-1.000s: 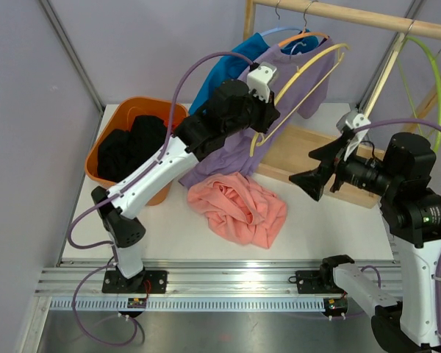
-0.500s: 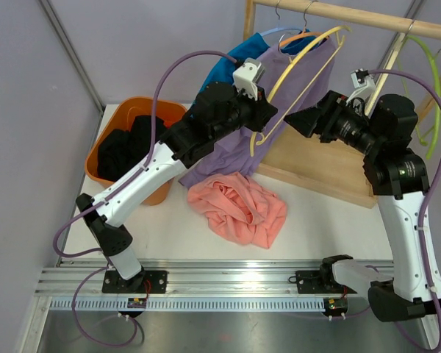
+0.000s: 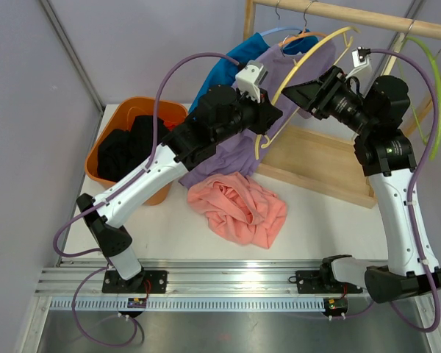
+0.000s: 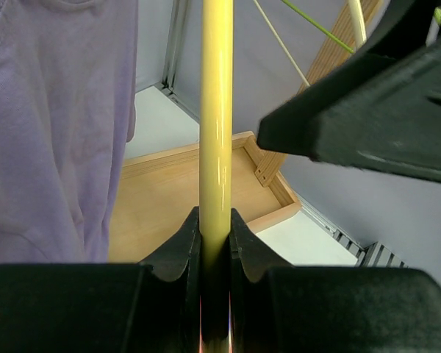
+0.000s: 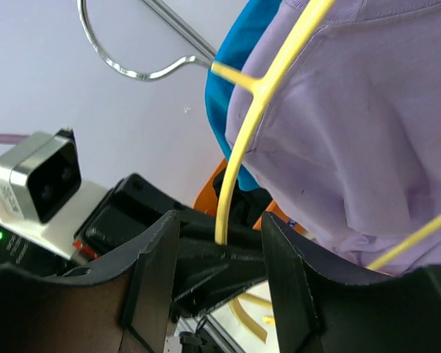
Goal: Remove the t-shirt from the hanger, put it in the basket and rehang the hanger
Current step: Pass the hanger from the left arm to the right
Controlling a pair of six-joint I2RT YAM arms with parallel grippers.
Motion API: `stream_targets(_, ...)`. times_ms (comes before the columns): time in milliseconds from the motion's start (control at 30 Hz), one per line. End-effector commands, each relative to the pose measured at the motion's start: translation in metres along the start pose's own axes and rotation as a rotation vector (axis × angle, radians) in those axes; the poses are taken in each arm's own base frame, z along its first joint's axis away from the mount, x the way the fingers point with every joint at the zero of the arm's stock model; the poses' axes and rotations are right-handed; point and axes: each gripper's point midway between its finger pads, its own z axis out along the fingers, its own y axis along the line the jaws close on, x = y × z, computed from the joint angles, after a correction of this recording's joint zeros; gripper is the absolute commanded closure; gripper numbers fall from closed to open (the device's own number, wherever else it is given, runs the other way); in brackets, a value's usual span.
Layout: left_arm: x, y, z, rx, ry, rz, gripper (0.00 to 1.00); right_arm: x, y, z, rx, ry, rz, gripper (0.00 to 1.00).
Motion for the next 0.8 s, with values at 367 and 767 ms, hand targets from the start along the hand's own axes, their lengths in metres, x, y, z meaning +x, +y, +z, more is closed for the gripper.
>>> stream_targets(367,-0.044,-0.03,-0.014,0.092,-0.149,-0.029,1.0,-0.004,0.022,0.021,-0.097,-0.004,0.045,0.65)
stream_targets(767,-0.036,-0.036,-0.014,0.087,-0.135,-0.009,1.0,0.002,0.011,0.028,-0.052,0.011,0.12,0.69)
